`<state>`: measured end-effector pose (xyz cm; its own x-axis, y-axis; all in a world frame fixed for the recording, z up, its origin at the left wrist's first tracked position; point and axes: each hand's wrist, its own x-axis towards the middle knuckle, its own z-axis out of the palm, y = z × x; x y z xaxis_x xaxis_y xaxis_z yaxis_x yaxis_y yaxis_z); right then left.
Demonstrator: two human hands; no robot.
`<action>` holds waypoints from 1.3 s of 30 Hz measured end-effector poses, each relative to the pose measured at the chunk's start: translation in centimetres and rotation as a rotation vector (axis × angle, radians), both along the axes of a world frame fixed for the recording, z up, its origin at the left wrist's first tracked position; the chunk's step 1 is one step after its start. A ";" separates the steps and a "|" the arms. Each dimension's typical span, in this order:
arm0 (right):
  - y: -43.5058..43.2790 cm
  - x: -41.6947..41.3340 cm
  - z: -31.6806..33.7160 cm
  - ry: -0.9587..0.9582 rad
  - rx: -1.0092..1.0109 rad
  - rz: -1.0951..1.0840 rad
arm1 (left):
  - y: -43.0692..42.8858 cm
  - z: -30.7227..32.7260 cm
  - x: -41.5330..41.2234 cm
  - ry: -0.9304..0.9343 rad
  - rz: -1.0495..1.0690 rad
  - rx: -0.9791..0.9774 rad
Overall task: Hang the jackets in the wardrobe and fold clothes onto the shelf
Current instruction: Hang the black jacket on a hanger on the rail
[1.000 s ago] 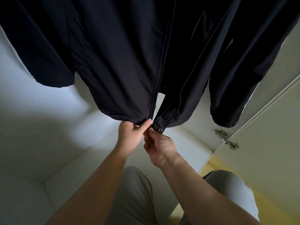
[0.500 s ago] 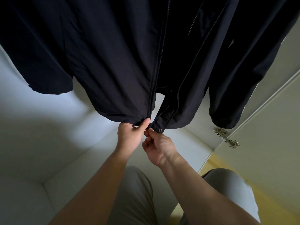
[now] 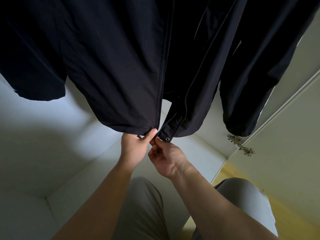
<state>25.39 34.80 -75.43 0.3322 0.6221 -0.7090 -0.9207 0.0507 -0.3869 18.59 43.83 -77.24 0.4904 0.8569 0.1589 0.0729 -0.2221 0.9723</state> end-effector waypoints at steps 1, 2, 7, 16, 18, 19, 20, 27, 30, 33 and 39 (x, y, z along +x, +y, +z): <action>0.0 0.0 0.0 0.000 -0.003 0.010 | -0.1 0.0 -0.2 0.001 -0.007 -0.002; 0.0 0.0 -0.1 -0.001 -0.005 0.017 | -0.1 -0.1 -0.3 -0.001 -0.016 -0.013; 0.0 -0.2 -0.2 -0.009 -0.035 0.011 | 0.5 -0.3 -1.3 -0.003 -0.109 -0.011; 0.4 0.0 0.5 -0.002 -0.028 0.017 | 1.4 -0.8 -1.9 0.202 0.040 0.266; 0.5 0.4 1.0 -0.007 -0.033 0.029 | 1.6 -1.1 -2.0 0.207 0.032 0.251; 0.5 0.6 1.0 -0.012 -0.042 0.036 | 1.8 -1.3 -2.0 0.223 0.033 0.251; 0.5 0.7 1.0 -0.018 -0.049 0.046 | 1.8 -1.3 -1.9 0.242 0.035 0.266; 0.1 0.3 1.0 -0.162 -0.078 0.125 | 2.3 -1.2 -2.2 0.319 -0.049 0.237; 0.5 0.3 1.4 -0.200 -0.114 0.227 | 2.3 -1.8 -2.1 0.250 -0.124 0.045; 1.3 0.6 2.7 -0.235 -0.147 0.308 | 2.1 -1.6 -1.7 0.193 -0.134 0.023; 1.3 1.4 6.4 -0.486 -0.040 0.215 | 2.1 -0.4 -1.2 0.241 -0.053 0.098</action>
<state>26.82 36.06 -69.05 0.4961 0.6878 -0.5299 -0.6228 -0.1433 -0.7691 17.35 45.89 -77.61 0.5680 0.8153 0.1124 0.2859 -0.3236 0.9020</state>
